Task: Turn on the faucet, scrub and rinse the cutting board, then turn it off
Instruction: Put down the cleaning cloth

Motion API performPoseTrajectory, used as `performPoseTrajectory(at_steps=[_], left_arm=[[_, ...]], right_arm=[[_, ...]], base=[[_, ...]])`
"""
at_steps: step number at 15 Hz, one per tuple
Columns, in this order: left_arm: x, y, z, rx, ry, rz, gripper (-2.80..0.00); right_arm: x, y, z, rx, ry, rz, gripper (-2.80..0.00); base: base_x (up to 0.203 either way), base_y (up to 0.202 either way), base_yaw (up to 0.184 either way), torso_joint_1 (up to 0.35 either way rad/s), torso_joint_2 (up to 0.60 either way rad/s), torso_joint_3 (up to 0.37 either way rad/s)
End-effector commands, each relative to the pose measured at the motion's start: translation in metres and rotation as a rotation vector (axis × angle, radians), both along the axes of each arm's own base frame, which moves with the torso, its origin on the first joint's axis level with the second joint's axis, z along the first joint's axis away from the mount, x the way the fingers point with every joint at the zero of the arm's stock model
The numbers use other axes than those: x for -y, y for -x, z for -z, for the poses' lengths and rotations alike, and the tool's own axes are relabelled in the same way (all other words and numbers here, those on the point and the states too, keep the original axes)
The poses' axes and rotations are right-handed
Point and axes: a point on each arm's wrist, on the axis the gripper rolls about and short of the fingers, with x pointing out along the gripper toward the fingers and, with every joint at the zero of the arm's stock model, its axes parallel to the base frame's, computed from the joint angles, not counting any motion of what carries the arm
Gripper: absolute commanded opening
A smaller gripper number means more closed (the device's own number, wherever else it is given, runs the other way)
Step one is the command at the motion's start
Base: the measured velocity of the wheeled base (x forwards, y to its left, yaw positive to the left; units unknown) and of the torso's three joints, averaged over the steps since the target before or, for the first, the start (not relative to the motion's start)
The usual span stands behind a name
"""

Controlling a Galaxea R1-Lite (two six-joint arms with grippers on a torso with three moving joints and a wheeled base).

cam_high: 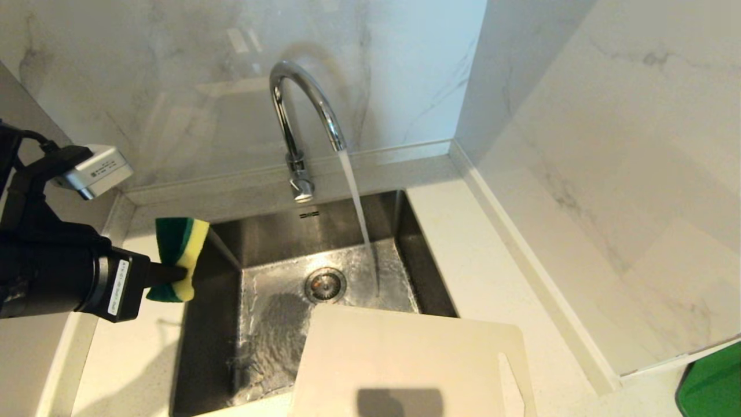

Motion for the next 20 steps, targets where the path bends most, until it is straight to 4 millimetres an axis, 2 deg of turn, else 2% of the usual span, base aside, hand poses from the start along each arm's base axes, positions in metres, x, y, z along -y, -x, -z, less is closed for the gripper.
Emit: performPoseTrajectory(at_steps=[1,6,10,12,16,18,20], left_arm=[[-0.001,0.002,0.004,-0.011,-0.007,-0.001,-2.80],[0.003,-0.003,0.000,0.000,-0.008,0.005,-2.80],[0.012,-0.016,-0.005,0.011,-0.015,0.008,-2.80],[0.017,-0.024,0.000,0.004,-0.074,0.034,-2.80],[0.033,-0.058,0.014,-0.010,-0.193,-0.034,-2.80],[0.027,-0.076,0.019,-0.023,-0.228,-0.072,-2.80],[0.009,-0.089,0.024,-0.048,-0.270,-0.079,-2.80]], right_arm=[[-0.001,-0.001,0.005,-0.015,-0.011,-0.022,-2.80],[-0.001,-0.001,0.005,-0.014,-0.011,-0.022,-2.80],[-0.001,-0.001,0.005,-0.015,-0.011,-0.022,-2.80],[-0.001,-0.001,0.005,-0.014,-0.011,-0.022,-2.80],[-0.001,-0.001,0.005,-0.014,-0.011,-0.022,-2.80],[-0.001,-0.001,0.005,-0.014,-0.011,-0.022,-2.80],[-0.001,-0.001,0.005,-0.014,-0.011,-0.022,-2.80]], base=[[0.000,0.000,0.000,0.000,0.00,0.000],[0.000,0.000,0.000,0.000,0.00,0.000],[0.000,0.000,0.000,0.000,0.00,0.000],[0.000,0.000,0.000,0.000,0.00,0.000],[0.000,0.000,0.000,0.000,0.00,0.000],[0.000,0.000,0.000,0.000,0.00,0.000],[0.000,0.000,0.000,0.000,0.00,0.000]])
